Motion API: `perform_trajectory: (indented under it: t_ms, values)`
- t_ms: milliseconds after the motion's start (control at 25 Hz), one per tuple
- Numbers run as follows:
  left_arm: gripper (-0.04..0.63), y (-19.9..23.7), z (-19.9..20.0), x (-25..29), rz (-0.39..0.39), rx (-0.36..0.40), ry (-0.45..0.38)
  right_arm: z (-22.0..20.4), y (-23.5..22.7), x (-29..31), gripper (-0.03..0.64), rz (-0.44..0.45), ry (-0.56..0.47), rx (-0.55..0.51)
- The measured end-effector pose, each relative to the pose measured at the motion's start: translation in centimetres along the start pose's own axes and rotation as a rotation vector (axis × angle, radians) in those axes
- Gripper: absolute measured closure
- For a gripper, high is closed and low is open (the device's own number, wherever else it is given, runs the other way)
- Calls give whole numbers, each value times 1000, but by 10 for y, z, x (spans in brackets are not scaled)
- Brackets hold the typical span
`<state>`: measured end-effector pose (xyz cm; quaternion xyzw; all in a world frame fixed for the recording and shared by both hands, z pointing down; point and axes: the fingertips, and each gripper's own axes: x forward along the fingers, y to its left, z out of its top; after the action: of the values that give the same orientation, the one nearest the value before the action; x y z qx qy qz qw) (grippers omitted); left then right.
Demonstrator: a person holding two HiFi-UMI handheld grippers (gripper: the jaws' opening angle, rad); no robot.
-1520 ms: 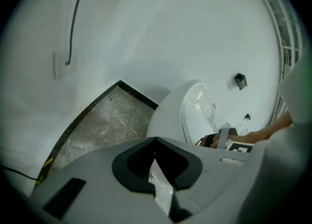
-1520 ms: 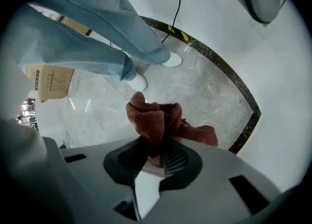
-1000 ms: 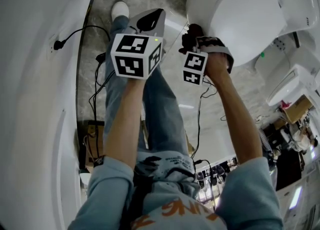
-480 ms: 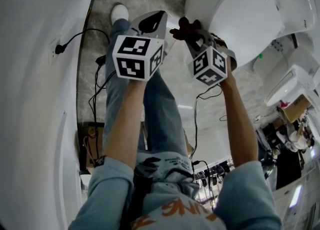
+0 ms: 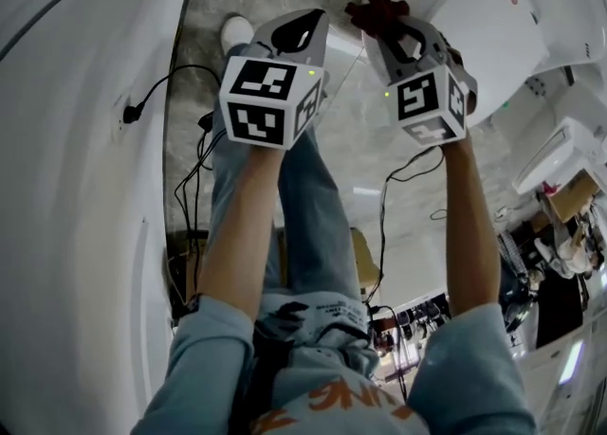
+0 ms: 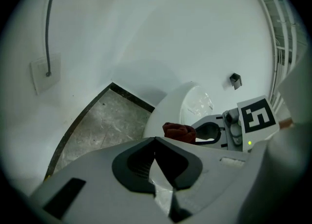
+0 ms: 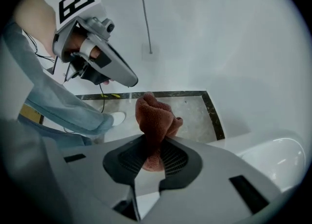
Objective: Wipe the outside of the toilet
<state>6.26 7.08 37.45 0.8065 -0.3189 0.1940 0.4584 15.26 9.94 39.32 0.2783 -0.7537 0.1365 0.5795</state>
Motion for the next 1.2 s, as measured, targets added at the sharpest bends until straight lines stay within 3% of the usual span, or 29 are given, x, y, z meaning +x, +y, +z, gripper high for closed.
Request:
perform_trajectory:
  t_ms: [360, 480, 600, 840, 1080, 1200]
  values:
    - [601, 19, 18, 8, -20, 48, 37, 23, -65, 16, 548, -124, -7, 19]
    - [601, 24, 20, 11, -17, 55, 42, 19, -86, 26, 548, -176, 37, -7]
    - [601, 29, 15, 16, 5, 44, 45, 13, -101, 42, 546, -228, 106, -86]
    - [601, 36, 7, 27, 24, 23, 20, -4, -125, 84, 545, -247, 239, -287]
    - [601, 49, -14, 28, 61, -33, 12, -29, -134, 117, 545, -211, 361, -469]
    - [602, 54, -18, 30, 70, -57, 0, -37, -139, 130, 545, -214, 445, -627]
